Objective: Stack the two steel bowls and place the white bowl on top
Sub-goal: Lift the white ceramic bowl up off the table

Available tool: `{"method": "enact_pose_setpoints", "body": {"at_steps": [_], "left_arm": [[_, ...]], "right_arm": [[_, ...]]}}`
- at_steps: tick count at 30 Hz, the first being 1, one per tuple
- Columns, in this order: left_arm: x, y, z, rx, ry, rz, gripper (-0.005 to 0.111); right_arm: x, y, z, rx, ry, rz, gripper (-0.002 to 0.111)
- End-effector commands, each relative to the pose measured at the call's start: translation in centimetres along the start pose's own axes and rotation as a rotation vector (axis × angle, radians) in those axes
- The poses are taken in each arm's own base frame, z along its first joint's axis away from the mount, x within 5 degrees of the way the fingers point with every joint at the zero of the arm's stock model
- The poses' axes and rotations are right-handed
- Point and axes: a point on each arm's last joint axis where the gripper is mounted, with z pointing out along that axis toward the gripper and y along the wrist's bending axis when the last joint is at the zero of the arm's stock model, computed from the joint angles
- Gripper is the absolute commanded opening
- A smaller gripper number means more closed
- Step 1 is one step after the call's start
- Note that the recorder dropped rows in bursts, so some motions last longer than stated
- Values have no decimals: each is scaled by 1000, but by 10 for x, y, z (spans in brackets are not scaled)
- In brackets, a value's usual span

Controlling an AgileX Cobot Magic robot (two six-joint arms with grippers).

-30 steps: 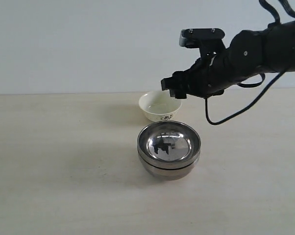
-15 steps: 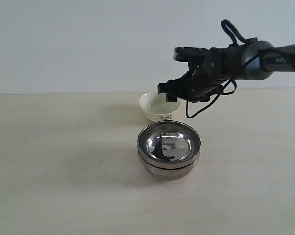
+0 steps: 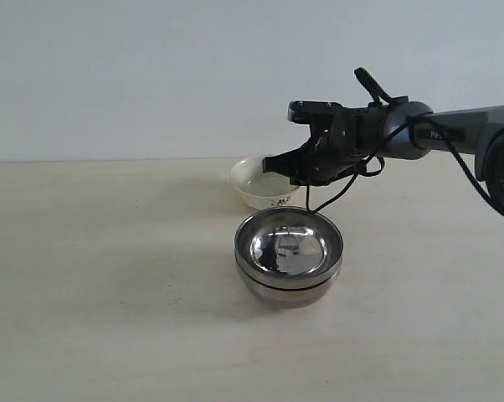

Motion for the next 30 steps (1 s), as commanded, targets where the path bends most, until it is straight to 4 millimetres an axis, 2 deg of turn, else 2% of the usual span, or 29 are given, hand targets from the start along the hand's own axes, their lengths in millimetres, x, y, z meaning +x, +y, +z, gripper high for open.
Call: {"method": "enact_pose_setpoints", "body": {"at_steps": [1, 8, 15, 24, 30], "left_arm": [[1, 0, 0, -2, 1, 1, 32], [1, 0, 0, -2, 1, 1, 32], [1, 0, 0, -2, 1, 1, 32], [1, 0, 0, -2, 1, 1, 32], [1, 0, 0, -2, 1, 1, 32]], "right_arm": [[-7, -1, -2, -2, -42, -32, 0], [-32, 7, -17, -20, -58, -31, 0], [-58, 15, -52, -35, -85, -46, 0], [-82, 27, -119, -59, -44, -99, 0], [-82, 33, -170, -89, -9, -109, 0]]}}
